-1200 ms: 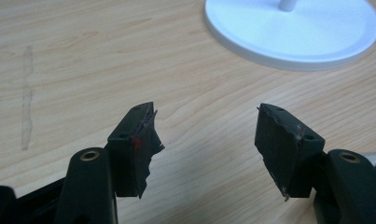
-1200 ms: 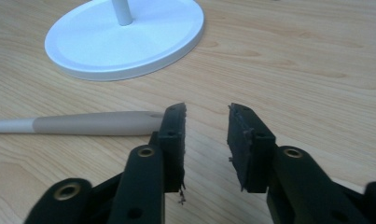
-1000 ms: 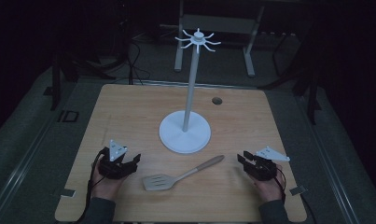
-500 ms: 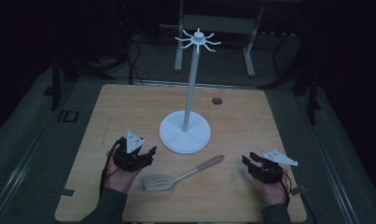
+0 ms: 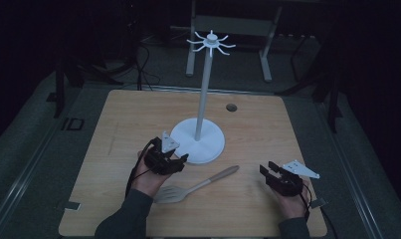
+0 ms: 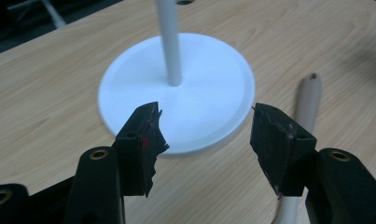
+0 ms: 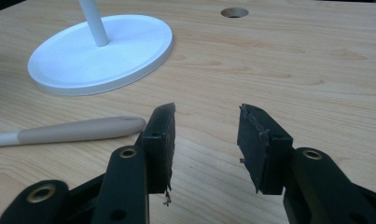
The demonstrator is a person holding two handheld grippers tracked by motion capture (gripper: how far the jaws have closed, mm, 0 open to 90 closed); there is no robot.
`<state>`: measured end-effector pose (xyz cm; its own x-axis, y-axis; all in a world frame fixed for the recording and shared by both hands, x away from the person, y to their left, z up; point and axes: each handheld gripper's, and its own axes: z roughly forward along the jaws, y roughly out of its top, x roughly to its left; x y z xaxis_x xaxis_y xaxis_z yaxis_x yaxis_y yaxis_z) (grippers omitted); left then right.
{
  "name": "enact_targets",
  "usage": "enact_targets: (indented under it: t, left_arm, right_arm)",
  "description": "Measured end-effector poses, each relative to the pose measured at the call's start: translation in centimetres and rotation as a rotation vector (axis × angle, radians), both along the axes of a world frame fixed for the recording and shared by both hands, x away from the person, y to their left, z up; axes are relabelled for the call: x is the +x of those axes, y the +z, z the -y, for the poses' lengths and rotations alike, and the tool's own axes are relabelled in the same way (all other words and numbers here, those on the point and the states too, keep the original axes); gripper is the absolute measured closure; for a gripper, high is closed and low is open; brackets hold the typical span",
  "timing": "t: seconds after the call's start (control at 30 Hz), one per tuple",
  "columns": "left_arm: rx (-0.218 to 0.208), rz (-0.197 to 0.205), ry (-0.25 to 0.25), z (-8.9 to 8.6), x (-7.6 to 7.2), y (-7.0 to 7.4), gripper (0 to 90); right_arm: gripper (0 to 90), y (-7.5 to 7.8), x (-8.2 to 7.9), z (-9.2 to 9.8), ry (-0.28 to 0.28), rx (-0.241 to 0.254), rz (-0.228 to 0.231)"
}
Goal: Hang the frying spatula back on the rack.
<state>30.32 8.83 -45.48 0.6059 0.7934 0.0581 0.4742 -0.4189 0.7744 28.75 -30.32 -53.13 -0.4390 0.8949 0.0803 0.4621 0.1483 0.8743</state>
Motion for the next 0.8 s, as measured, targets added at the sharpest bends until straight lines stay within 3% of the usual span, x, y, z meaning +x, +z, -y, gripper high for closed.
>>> enact_targets:
  t: [0.33, 0.53, 0.8]
  left_arm:
    - [0.044, -0.042, -0.050, 2.5, 1.7, -0.1, 43.9]
    - [0.125, -0.060, -0.130, 4.5, 2.5, -0.3, 44.7]
    - [0.117, -0.112, -0.190, 6.1, 3.5, -0.7, 47.8]
  right_arm:
    - [56.0, 0.0, 0.0, 0.0, -0.009, -0.010, 0.012]
    - [55.6, -0.1, 0.0, 0.1, -0.006, -0.012, 0.006]
    - [54.9, -0.1, 0.0, 0.4, -0.009, -0.009, 0.008]
